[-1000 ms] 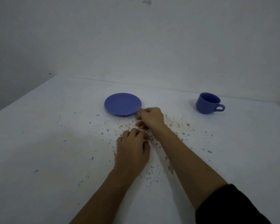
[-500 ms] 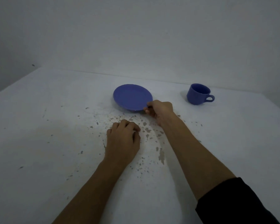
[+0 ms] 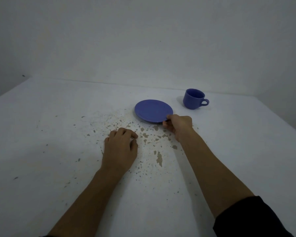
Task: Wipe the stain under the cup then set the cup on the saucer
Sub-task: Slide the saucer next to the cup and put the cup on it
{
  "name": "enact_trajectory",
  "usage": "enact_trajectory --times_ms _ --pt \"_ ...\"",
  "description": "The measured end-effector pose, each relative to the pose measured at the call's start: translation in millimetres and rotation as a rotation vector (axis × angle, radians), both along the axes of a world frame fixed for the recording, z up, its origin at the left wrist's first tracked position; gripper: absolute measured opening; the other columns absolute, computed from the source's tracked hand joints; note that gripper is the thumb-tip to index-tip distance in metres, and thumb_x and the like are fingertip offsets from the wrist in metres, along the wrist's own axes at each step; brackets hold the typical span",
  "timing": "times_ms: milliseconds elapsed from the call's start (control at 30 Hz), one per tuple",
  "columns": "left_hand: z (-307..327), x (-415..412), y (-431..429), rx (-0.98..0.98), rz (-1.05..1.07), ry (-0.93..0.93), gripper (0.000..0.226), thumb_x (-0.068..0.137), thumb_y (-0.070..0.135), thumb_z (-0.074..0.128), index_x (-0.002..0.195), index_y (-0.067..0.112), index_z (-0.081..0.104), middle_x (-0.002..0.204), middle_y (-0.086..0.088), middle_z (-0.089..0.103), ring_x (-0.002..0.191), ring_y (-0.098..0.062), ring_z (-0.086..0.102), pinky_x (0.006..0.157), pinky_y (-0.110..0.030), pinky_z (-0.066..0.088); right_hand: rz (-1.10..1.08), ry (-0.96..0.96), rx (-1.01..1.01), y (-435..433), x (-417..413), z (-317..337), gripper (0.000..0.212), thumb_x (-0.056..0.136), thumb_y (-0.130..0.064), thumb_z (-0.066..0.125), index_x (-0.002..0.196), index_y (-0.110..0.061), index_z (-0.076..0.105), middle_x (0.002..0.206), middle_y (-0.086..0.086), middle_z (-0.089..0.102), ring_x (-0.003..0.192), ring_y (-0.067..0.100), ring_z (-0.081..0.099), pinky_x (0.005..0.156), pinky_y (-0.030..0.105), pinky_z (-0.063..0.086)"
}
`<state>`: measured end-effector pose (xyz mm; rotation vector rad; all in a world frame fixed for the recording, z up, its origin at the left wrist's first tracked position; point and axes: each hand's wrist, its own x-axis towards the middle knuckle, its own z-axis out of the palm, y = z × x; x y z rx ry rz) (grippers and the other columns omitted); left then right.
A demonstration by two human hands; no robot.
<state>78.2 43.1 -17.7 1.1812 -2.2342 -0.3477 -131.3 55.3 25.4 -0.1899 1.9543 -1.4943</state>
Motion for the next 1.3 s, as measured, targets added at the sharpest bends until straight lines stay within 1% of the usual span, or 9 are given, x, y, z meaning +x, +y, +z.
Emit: enact_trajectory --times_ms 167,300,467,567,667,1000,1067,1200,1300 --pt "3 -10 7 -0.016 0.013 -0.076 0.023 0.092 0.024 0.048 0.109 0.026 0.063 0.116 0.005 0.06 0.108 -0.017 0.05 0.092 -0.034 0.042 0.034 0.307 0.129 9 -14 -3 0.022 0.09 -0.03 0.065 0.077 -0.013 0.061 0.071 0.006 0.07 0.052 0.014 0.063 0.054 0.022 0.055" --pt "8 -42 20 -0.003 -0.084 -0.12 0.025 0.094 0.032 0.044 0.114 0.029 0.059 0.118 0.007 0.058 0.109 -0.014 0.049 0.097 -0.032 0.039 -0.091 0.602 0.171 15 -49 -4 0.025 0.09 -0.028 0.065 0.108 -0.011 0.063 0.1 0.005 0.069 0.082 0.016 0.063 0.08 0.024 0.053" --pt "5 -76 31 -0.007 -0.153 -0.083 0.023 0.093 0.036 0.044 0.109 0.029 0.059 0.112 0.008 0.058 0.102 -0.012 0.05 0.092 -0.03 0.043 -0.212 0.77 0.111 19 -93 8 0.038 0.092 -0.019 0.061 0.128 -0.014 0.048 0.132 0.006 0.051 0.098 0.017 0.06 0.074 0.022 0.043" --pt "1 -76 29 0.005 -0.155 -0.041 0.021 0.092 0.034 0.046 0.107 0.03 0.06 0.109 0.009 0.06 0.099 -0.01 0.051 0.09 -0.027 0.043 -0.126 0.74 0.132 14 -113 6 0.039 0.098 -0.017 0.047 0.136 -0.011 0.043 0.137 0.009 0.049 0.111 0.023 0.059 0.078 0.024 0.043" --pt "0 -75 29 -0.001 -0.151 -0.045 0.021 0.092 0.033 0.046 0.108 0.03 0.061 0.109 0.01 0.06 0.099 -0.009 0.05 0.09 -0.025 0.041 -0.109 0.657 0.067 10 -122 3 0.03 0.101 -0.017 0.042 0.13 -0.009 0.046 0.125 0.009 0.059 0.099 0.018 0.057 0.079 0.024 0.042" --pt "4 -65 26 0.003 -0.164 -0.056 0.023 0.093 0.032 0.046 0.109 0.029 0.062 0.113 0.009 0.06 0.103 -0.009 0.05 0.091 -0.023 0.037 -0.133 0.638 -0.037 15 -113 1 0.015 0.097 -0.015 0.055 0.108 -0.007 0.06 0.107 0.011 0.067 0.091 0.02 0.063 0.083 0.026 0.05" --pt "5 -57 19 0.014 -0.121 -0.072 0.024 0.093 0.033 0.047 0.11 0.029 0.063 0.115 0.008 0.06 0.106 -0.011 0.05 0.096 -0.026 0.037 -0.103 0.651 -0.089 17 -101 5 0.014 0.095 -0.017 0.057 0.107 -0.01 0.061 0.102 0.007 0.068 0.092 0.021 0.067 0.087 0.029 0.054" --pt "5 -49 10 0.051 -0.038 -0.045 0.022 0.093 0.032 0.047 0.108 0.029 0.063 0.116 0.008 0.06 0.107 -0.012 0.049 0.096 -0.03 0.039 -0.006 0.619 -0.186 14 -72 18 0.014 0.094 -0.018 0.059 0.107 -0.012 0.063 0.096 0.002 0.07 0.086 0.015 0.069 0.073 0.02 0.053" --pt "4 -50 11 0.045 -0.037 -0.043 0.022 0.092 0.032 0.047 0.108 0.029 0.063 0.115 0.007 0.06 0.106 -0.013 0.049 0.094 -0.031 0.041 0.095 0.552 -0.223 5 -49 20 0.014 0.094 -0.015 0.059 0.106 -0.011 0.065 0.096 0.002 0.071 0.087 0.014 0.07 0.078 0.024 0.057"
